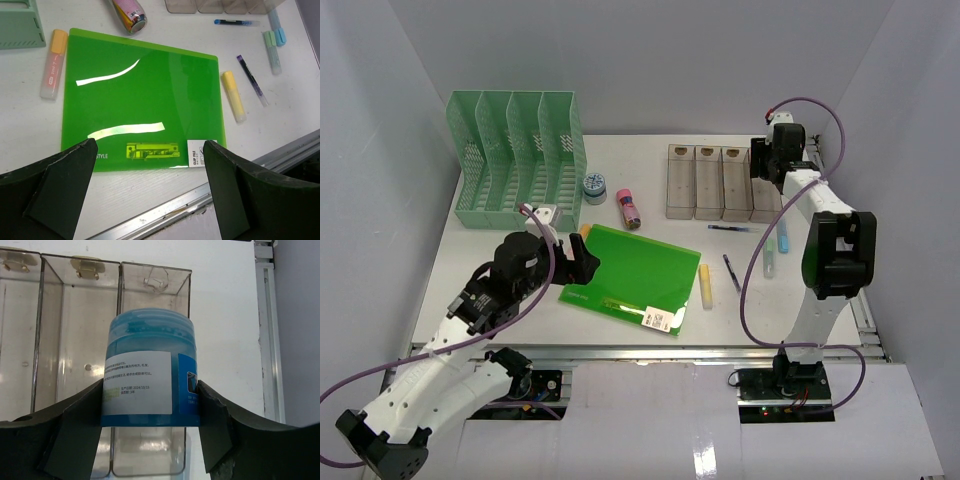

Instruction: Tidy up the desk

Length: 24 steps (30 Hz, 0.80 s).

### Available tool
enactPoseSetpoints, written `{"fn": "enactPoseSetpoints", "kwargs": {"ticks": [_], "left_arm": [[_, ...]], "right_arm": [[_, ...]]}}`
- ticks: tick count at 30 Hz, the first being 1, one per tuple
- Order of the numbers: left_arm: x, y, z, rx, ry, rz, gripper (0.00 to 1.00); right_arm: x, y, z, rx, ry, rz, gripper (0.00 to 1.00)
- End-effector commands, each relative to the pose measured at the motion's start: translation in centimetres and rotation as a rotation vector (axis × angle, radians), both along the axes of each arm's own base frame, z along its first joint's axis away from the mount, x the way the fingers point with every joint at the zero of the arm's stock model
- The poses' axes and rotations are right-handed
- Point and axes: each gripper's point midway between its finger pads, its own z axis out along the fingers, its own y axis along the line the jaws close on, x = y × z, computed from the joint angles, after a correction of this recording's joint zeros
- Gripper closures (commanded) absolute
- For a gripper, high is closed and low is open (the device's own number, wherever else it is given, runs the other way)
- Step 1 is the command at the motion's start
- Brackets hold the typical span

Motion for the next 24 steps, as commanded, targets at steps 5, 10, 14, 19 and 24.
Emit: {"fn": "enactPoseSetpoints", "kwargs": {"ticks": [5, 10, 14, 19, 24], "left_arm": [[-1.5, -1.5, 0.5, -0.109, 0.024, -0.071, 0.02], [-1.6, -1.9, 1.1, -0.134, 0.02, -0.081, 0.02], [-1.5, -2.1, 1.4, -0.144, 0.023, -0.084, 0.02], [-1.4, -2.3, 1.4, -0.157, 0.036, -0.082, 0.02], [-1.3, -3.1, 1.2, -0.185, 0.051, -0.093, 0.02]], "right_arm": [[6.3, 0.3, 2.6, 0.036, -0.165, -0.018, 0.83], [7.9, -0.3, 1.1, 0.025, -0.158, -0.041, 0.77], [8.6, -1.4, -0.6, 0.034, -0.14, -0.072, 0.72], [8.8, -1.4, -1.7, 0.06, -0.121, -0.032, 0.35], [8.8, -1.0, -1.1, 0.07, -0.128, 0.006, 0.11]]}}
